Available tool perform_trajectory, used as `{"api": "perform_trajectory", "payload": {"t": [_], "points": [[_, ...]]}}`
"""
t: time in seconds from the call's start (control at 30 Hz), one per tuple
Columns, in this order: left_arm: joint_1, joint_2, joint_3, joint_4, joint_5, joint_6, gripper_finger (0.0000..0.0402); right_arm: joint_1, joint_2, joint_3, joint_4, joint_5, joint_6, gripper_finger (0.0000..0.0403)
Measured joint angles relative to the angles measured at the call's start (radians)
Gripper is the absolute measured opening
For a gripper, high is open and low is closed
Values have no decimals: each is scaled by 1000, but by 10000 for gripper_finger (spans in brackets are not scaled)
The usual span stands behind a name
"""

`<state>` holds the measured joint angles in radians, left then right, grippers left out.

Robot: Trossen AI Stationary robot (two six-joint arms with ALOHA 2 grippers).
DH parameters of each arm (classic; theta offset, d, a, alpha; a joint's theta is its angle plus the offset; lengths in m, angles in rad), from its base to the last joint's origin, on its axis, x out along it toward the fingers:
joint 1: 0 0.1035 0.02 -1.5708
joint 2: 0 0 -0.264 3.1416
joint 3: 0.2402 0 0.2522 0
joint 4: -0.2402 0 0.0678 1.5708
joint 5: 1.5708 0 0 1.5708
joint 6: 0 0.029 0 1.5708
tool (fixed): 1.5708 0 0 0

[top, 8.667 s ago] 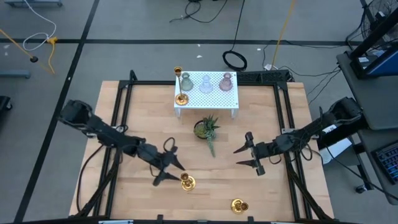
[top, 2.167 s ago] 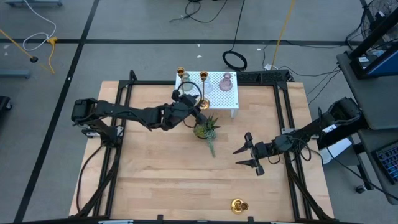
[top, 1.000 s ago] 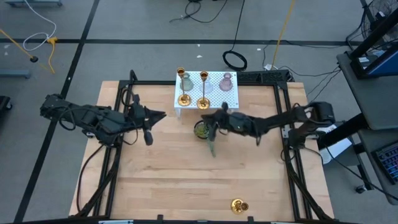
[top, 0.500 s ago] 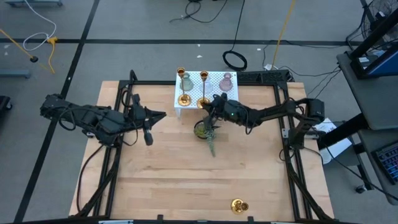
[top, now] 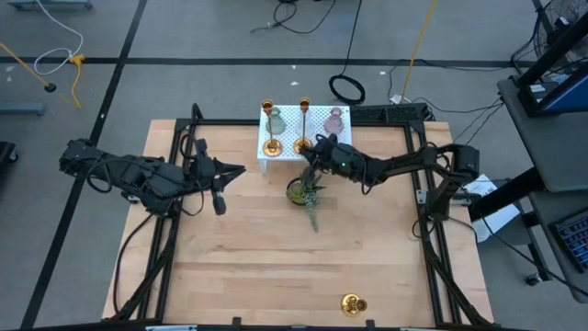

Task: Pick & Place candle stick holders
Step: Put the top golden candle holder on the shelf aligned with the transparent glass candle holder, then put the golden candle holder on the shelf aligned with the pink glass candle holder

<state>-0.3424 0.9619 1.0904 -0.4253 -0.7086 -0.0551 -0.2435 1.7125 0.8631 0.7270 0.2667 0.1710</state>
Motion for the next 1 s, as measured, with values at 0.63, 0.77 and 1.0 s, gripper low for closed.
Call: {"api": "perform_trajectory", "payload": {"t": [0.63, 0.77, 1.0], "points": [[0, 0, 0, -80, 2, -90, 35, 260, -366, -1, -566, -50, -149, 0], [0, 0, 0, -80, 2, -92, 35, 336, -465, -2, -788, -178, -163, 14], [0, 0, 0, -78, 3, -112, 35, 477, -596, -71, -929, -220, -129, 88]]}}
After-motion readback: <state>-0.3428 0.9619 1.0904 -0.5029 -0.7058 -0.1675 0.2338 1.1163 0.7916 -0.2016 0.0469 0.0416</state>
